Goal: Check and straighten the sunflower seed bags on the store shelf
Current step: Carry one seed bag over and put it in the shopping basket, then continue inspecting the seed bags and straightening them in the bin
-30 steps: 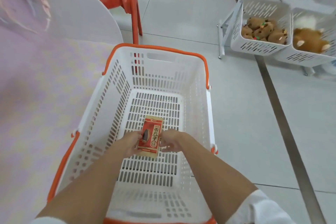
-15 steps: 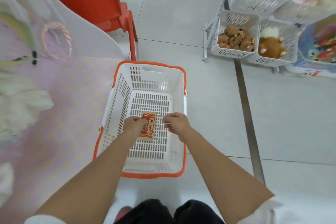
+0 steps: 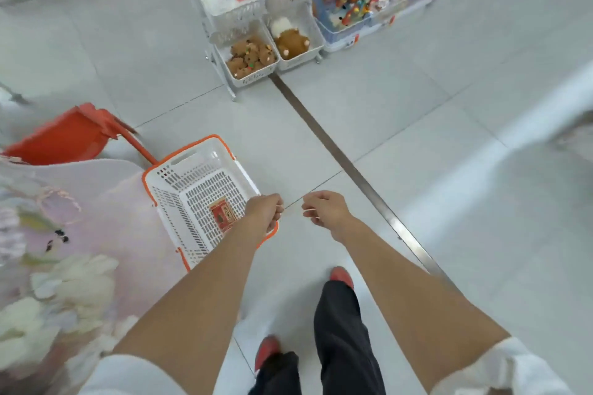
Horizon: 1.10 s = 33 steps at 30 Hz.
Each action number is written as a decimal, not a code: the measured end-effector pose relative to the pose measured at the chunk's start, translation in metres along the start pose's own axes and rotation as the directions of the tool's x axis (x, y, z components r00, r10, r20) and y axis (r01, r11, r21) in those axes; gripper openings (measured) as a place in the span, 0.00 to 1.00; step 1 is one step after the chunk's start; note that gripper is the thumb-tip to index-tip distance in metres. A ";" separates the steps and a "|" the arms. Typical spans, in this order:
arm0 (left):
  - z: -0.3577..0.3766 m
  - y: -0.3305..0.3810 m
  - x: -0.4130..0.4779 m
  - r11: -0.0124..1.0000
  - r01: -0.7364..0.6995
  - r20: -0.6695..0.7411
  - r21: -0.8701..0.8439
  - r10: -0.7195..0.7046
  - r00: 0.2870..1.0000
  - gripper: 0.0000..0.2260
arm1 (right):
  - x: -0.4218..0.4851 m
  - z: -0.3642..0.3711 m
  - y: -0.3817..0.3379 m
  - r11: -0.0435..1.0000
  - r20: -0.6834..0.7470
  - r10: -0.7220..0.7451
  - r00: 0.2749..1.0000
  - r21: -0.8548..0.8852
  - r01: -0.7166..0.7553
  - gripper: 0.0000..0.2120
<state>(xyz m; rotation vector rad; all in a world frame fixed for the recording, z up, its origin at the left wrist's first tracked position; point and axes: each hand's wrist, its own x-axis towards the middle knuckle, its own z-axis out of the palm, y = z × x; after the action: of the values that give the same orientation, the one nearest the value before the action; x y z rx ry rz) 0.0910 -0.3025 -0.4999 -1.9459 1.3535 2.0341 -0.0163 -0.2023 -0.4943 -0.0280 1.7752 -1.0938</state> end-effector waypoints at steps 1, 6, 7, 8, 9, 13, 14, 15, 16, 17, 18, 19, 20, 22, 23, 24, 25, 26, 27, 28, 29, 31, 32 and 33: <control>0.018 0.002 -0.020 0.999 -0.014 0.039 0.050 0.012 0.999 0.07 | -0.022 -0.022 0.005 0.999 -0.042 -0.002 0.999 0.048 0.004 0.02; 0.124 -0.010 -0.113 0.948 -0.104 0.235 0.301 0.032 0.972 0.08 | -0.123 -0.133 0.044 0.971 -0.264 0.018 0.964 0.234 0.047 0.06; 0.147 -0.018 -0.132 0.928 -0.124 0.277 0.351 0.023 0.961 0.08 | -0.143 -0.155 0.056 0.959 -0.309 0.032 0.950 0.277 0.058 0.05; 0.171 -0.027 -0.152 0.903 -0.152 0.319 0.401 0.018 0.947 0.09 | -0.164 -0.175 0.070 0.944 -0.354 0.053 0.934 0.323 0.069 0.04; 0.193 -0.039 -0.172 0.874 -0.186 0.362 0.449 0.013 0.932 0.09 | -0.187 -0.193 0.087 0.925 -0.402 0.076 0.912 0.371 0.087 0.03; 0.277 -0.100 -0.258 0.723 -0.347 0.542 0.597 -0.044 0.839 0.09 | -0.276 -0.248 0.164 0.804 -0.628 0.201 0.752 0.544 0.240 0.01; 0.294 -0.119 -0.281 0.679 -0.389 0.582 0.622 -0.069 0.810 0.10 | -0.300 -0.254 0.187 0.762 -0.668 0.247 0.702 0.581 0.286 0.01; 0.307 -0.141 -0.305 0.630 -0.431 0.618 0.645 -0.098 0.780 0.10 | -0.323 -0.258 0.210 0.717 -0.696 0.296 0.655 0.615 0.329 0.01; 0.318 -0.164 -0.329 0.577 -0.474 0.648 0.665 -0.132 0.750 0.10 | -0.346 -0.259 0.234 0.672 -0.711 0.347 0.611 0.643 0.367 0.02; 0.326 -0.189 -0.352 0.527 -0.509 0.671 0.680 -0.168 0.722 0.10 | -0.369 -0.257 0.260 0.627 -0.716 0.397 0.574 0.668 0.400 0.03; 0.332 -0.217 -0.374 0.482 -0.541 0.689 0.690 -0.208 0.694 0.10 | -0.392 -0.253 0.286 0.583 -0.713 0.445 0.542 0.690 0.429 0.03; 0.335 -0.247 -0.395 0.440 -0.569 0.704 0.695 -0.254 0.664 0.10 | -0.415 -0.249 0.313 0.537 -0.703 0.493 0.512 0.709 0.456 0.03; 0.335 -0.277 -0.415 0.393 -0.594 0.709 0.702 -0.309 0.634 0.10 | -0.438 -0.242 0.340 0.494 -0.687 0.540 0.486 0.726 0.478 0.02; 0.329 -0.342 -0.453 0.289 -0.644 0.699 0.708 -0.413 0.584 0.10 | -0.481 -0.225 0.395 0.405 -0.646 0.626 0.436 0.748 0.526 0.03; 0.323 -0.376 -0.470 0.238 -0.669 0.690 0.704 -0.454 0.564 0.10 | -0.502 -0.214 0.423 0.358 -0.619 0.669 0.411 0.753 0.552 0.04; 0.316 -0.410 -0.487 0.188 -0.691 0.675 0.698 -0.495 0.547 0.10 | -0.525 -0.201 0.450 0.314 -0.590 0.709 0.386 0.754 0.577 0.04; 0.308 -0.443 -0.502 0.138 -0.712 0.657 0.688 -0.536 0.531 0.09 | -0.547 -0.189 0.476 0.275 -0.564 0.742 0.362 0.749 0.603 0.04; 0.300 -0.475 -0.517 0.089 -0.732 0.636 0.675 -0.574 0.516 0.09 | -0.568 -0.176 0.501 0.242 -0.538 0.772 0.338 0.740 0.627 0.05; 0.292 -0.507 -0.531 0.037 -0.753 0.613 0.656 -0.608 0.505 0.09 | -0.587 -0.161 0.525 0.206 -0.509 0.803 0.310 0.726 0.656 0.05; 0.282 -0.537 -0.543 -0.009 -0.772 0.593 0.635 -0.636 0.495 0.09 | -0.606 -0.146 0.547 0.174 -0.475 0.834 0.280 0.709 0.683 0.04; 0.272 -0.565 -0.555 -0.048 -0.788 0.572 0.613 -0.661 0.485 0.09 | -0.624 -0.130 0.568 0.149 -0.443 0.861 0.251 0.691 0.708 0.04; 0.251 -0.617 -0.580 -0.115 -0.820 0.533 0.561 -0.708 0.464 0.10 | -0.656 -0.099 0.604 0.093 -0.363 0.909 0.204 0.654 0.751 0.03; 0.242 -0.640 -0.591 -0.143 -0.832 0.511 0.536 -0.730 0.455 0.11 | -0.670 -0.086 0.620 0.064 -0.320 0.928 0.189 0.640 0.766 0.03; 0.233 -0.662 -0.602 -0.172 -0.842 0.487 0.512 -0.749 0.449 0.11 | -0.683 -0.073 0.635 0.036 -0.279 0.943 0.179 0.623 0.781 0.03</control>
<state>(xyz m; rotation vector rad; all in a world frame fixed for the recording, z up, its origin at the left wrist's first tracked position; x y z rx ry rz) 0.4037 0.5626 -0.4084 0.3114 1.5676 0.5434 0.5437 0.5430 -0.4201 2.6318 0.9776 -2.2534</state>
